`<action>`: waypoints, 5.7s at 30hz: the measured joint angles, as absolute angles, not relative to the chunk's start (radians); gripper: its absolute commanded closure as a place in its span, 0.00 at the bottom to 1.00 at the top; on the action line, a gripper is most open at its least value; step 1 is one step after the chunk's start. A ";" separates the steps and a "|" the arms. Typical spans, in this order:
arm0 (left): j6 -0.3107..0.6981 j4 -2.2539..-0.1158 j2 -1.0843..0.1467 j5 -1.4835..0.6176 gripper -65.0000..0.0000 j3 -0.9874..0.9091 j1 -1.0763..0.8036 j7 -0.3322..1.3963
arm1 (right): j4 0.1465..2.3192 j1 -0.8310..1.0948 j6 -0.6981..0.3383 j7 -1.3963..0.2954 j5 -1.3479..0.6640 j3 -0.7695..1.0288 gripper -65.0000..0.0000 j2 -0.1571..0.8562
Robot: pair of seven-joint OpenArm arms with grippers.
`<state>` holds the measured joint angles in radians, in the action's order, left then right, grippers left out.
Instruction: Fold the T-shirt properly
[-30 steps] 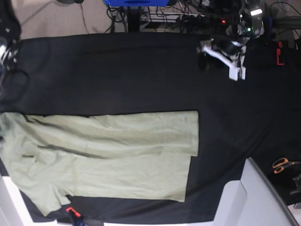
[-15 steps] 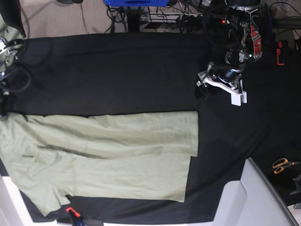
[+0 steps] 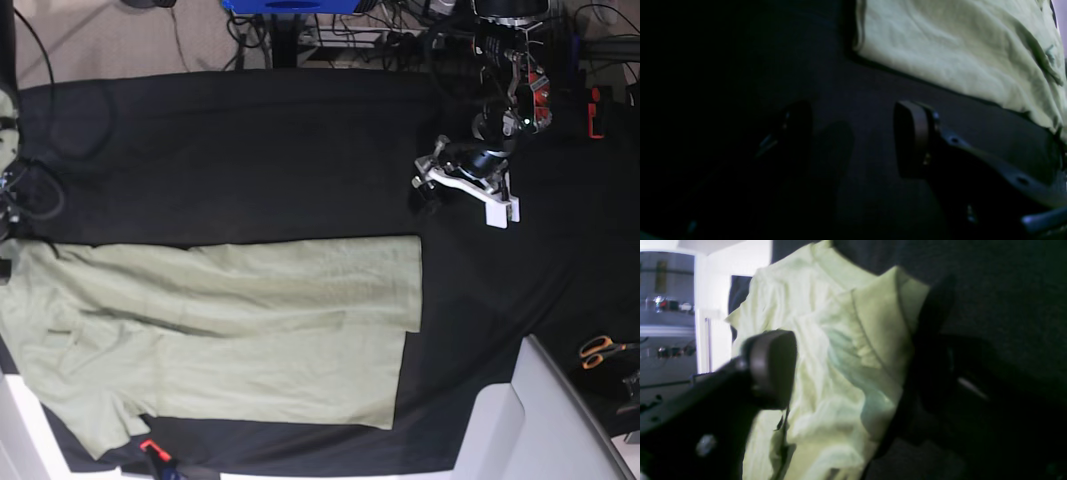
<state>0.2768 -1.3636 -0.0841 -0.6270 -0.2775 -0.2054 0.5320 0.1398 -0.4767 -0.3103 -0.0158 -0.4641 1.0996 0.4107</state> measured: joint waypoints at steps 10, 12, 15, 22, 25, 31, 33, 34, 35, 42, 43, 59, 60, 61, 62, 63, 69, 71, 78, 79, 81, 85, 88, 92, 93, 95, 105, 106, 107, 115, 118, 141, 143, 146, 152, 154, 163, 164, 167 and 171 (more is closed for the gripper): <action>0.276 -1.359 -0.037 -0.630 0.43 -0.279 -0.194 0.534 | 0.126 -0.476 -0.291 -0.047 -0.451 1.100 0.92 0.396; 0.276 -1.334 -0.022 -0.629 0.43 -0.281 -0.171 0.524 | 0.126 -0.476 -0.287 -0.048 -0.448 1.100 1.00 0.394; 0.273 -1.280 0.015 -0.627 0.43 -0.282 -0.132 0.521 | 0.126 -0.476 -0.287 -0.049 -0.446 1.100 1.00 0.394; 0.280 -1.195 0.123 -0.635 0.43 -0.484 -0.056 0.519 | 0.125 -0.467 -0.292 -0.048 -0.446 1.100 1.00 0.396; 0.280 -1.160 0.115 -0.635 0.43 -0.485 -0.023 0.511 | 0.125 -0.464 -0.295 -0.047 -0.446 1.100 1.00 0.396; 0.288 -1.061 0.118 -0.638 0.43 -0.487 0.052 0.503 | 0.127 -0.462 -0.295 -0.048 -0.446 1.100 1.00 0.398; 0.287 -1.030 0.116 -0.641 0.43 -0.483 0.080 0.501 | 0.127 -0.462 -0.295 -0.048 -0.446 1.100 1.00 0.399; 0.287 -1.014 0.117 -0.641 0.43 -0.483 0.091 0.501 | 0.127 -0.462 -0.295 -0.048 -0.446 1.100 1.00 0.399; 0.289 -0.994 0.116 -0.647 0.43 -0.483 0.103 0.497 | 0.127 -0.462 -0.295 -0.048 -0.447 1.100 1.00 0.399; 0.288 -0.880 0.114 -0.641 0.83 -0.489 0.174 0.491 | 0.129 -0.462 -0.295 -0.048 -0.446 1.097 1.00 0.399; 0.292 -0.881 0.114 -0.625 1.00 -0.488 0.171 0.495 | 0.129 -0.462 -0.295 -0.048 -0.446 1.097 1.00 0.399; 0.287 -1.185 0.015 -0.636 1.00 -0.410 -0.086 0.543 | 0.389 -0.358 -0.296 -0.243 -0.442 0.984 1.00 0.377; 0.287 -1.208 0.014 -0.636 1.00 -0.400 -0.103 0.539 | 0.408 -0.349 -0.296 -0.281 -0.442 0.984 1.00 0.377; 0.286 -1.231 0.015 -0.636 1.00 -0.395 -0.121 0.538 | 0.437 -0.337 -0.296 -0.319 -0.442 0.984 1.00 0.376; 0.286 -1.254 0.017 -0.637 1.00 -0.393 -0.142 0.542 | 0.470 -0.321 -0.299 -0.351 -0.445 0.984 1.00 0.371; 0.287 -1.280 0.017 -0.636 1.00 -0.390 -0.170 0.540 | 0.511 -0.301 -0.304 -0.372 -0.459 0.984 1.00 0.362; 0.285 -1.419 0.008 -0.633 1.00 -0.398 -0.295 0.544 | 0.828 -0.088 -0.285 -0.529 -0.606 0.983 1.00 0.257; 0.287 -1.449 -0.006 -0.636 1.00 -0.398 -0.323 0.543 | 0.932 -0.037 -0.287 -0.575 -0.625 0.984 1.00 0.221; 0.283 -1.517 -0.029 -0.633 1.00 -0.400 -0.451 0.538 | 1.168 0.085 -0.291 -0.581 -0.631 0.981 1.00 0.094; 0.283 -1.518 -0.033 -0.632 1.00 -0.400 -0.463 0.537 | 1.187 0.104 -0.288 -0.582 -0.625 0.982 1.00 0.081; 0.284 -1.515 -0.052 -0.633 1.00 -0.400 -0.478 0.538 | 1.218 0.134 -0.287 -0.588 -0.626 0.983 1.00 0.060; 0.284 -1.516 -0.068 -0.634 1.00 -0.398 -0.495 0.535 | 1.281 0.185 -0.295 -0.581 -0.633 0.983 1.00 0.027; 0.283 -1.529 -0.080 -0.632 1.00 -0.400 -0.522 0.536 | 1.293 0.223 -0.295 -0.586 -0.632 0.983 1.00 0.013; 0.284 -1.530 -0.090 -0.630 1.00 -0.398 -0.535 0.536 | 1.294 0.249 -0.295 -0.587 -0.632 0.983 1.00 0.012; 0.285 -1.530 -0.098 -0.631 1.00 -0.398 -0.535 0.536 | 1.294 0.250 -0.295 -0.588 -0.633 0.983 1.00 0.012; 0.287 -1.530 -0.103 -0.632 1.00 -0.398 -0.535 0.535 | 1.294 0.250 -0.295 -0.588 -0.633 0.983 1.00 0.011; 0.287 -1.529 -0.103 -0.630 1.00 -0.398 -0.542 0.535 | 1.294 0.270 -0.295 -0.579 -0.635 0.983 0.70 0.012; 0.287 -1.529 -0.103 -0.630 1.00 -0.398 -0.548 0.535 | 1.294 0.273 -0.290 -0.575 -0.638 0.984 0.60 0.012; 0.287 -1.529 -0.103 -0.630 0.94 -0.399 -0.555 0.535 | 1.294 0.278 -0.288 -0.577 -0.656 0.991 0.48 0.011; 0.274 -1.534 -0.093 -0.626 0.16 -0.541 -0.582 0.536 | 1.359 0.321 -0.284 -0.581 -0.731 1.034 0.18 0.008; 0.286 -1.542 -0.109 -0.633 0.10 -0.639 -0.563 0.540 | 1.432 0.312 -0.291 -0.568 -0.738 1.034 0.18 0.017; 0.423 -1.570 -0.134 -0.625 0.11 -0.838 -0.527 0.540 | 0.348 -0.435 -0.543 -0.019 -0.109 0.517 0.16 0.408; 0.424 -1.570 -0.134 -0.627 0.11 -0.837 -0.525 0.539 | 0.293 -0.450 -0.542 -0.009 -0.067 0.518 0.16 0.408; 0.427 -1.570 -0.129 -0.629 0.11 -0.836 -0.524 0.539 | 0.253 -0.454 -0.533 0.008 -0.057 0.518 0.17 0.408; 0.427 -1.569 -0.106 -0.629 0.11 -0.836 -0.524 0.537 | 0.252 -0.467 -0.535 0.006 -0.055 0.518 0.18 0.404; 0.427 -1.569 -0.104 -0.628 0.11 -0.834 -0.524 0.539 | 0.251 -0.465 -0.506 0.005 -0.055 0.518 0.19 0.404; 0.427 -1.569 -0.109 -0.629 0.11 -0.832 -0.524 0.536 | 0.248 -0.462 -0.453 0.005 -0.055 0.434 1.00 0.404; 0.427 -1.569 -0.108 -0.629 0.11 -0.832 -0.524 0.536 | 0.248 -0.463 -0.453 0.005 -0.055 0.434 1.00 0.404; 0.427 -1.569 -0.108 -0.628 0.11 -0.831 -0.524 0.536 | 0.248 -0.462 -0.453 0.005 -0.055 0.434 1.00 0.405; 0.427 -1.569 -0.089 -0.625 0.11 -0.831 -0.524 0.536 | 0.249 -0.462 -0.453 0.005 -0.055 0.434 1.00 0.404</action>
